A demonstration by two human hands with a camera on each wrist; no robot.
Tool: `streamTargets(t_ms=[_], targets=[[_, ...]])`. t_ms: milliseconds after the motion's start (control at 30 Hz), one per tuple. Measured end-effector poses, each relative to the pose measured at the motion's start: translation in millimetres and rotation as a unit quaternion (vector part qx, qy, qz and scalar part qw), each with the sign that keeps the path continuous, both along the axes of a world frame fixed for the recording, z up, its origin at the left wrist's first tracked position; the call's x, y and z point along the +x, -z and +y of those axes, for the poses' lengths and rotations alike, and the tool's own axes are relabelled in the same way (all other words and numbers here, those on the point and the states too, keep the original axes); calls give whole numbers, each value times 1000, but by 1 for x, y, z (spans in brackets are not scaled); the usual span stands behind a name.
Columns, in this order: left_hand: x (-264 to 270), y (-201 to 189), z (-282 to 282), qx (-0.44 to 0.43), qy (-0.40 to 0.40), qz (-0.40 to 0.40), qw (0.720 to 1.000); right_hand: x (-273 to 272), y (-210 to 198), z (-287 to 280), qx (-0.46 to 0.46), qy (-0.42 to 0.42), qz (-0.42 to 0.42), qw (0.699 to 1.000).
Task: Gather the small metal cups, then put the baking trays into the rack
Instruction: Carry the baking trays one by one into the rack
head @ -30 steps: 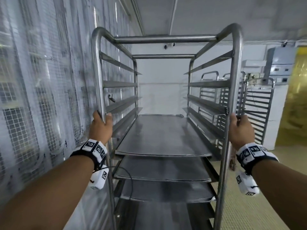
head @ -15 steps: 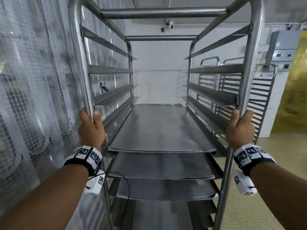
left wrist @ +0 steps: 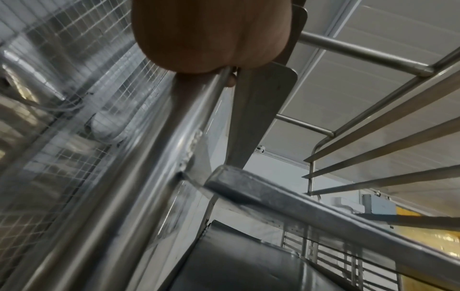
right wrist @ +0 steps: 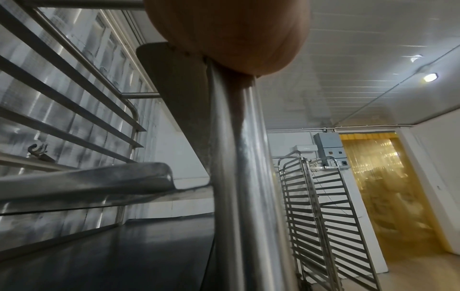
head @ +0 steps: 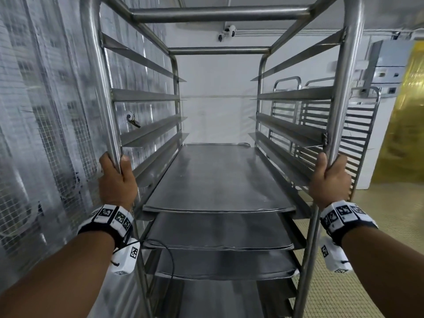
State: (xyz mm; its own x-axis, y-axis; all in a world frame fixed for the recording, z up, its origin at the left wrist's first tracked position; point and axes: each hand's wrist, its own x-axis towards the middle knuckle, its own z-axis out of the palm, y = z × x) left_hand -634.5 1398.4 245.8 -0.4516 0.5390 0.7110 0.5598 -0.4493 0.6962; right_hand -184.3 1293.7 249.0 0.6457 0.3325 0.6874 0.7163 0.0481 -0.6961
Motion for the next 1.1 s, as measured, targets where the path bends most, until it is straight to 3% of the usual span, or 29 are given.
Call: streamTargets(t_ms=[567,900,1100], targets=[[33,-6,57,-20,7,-22,1000,33,4,71,-3,14,-9,1000],[84,3,86,21,4,-21,1000,85,-4,104,0,6,25,1000],[92,3,100,23,-11,-16,1000,96,1,127,-13,22,-14,1000]])
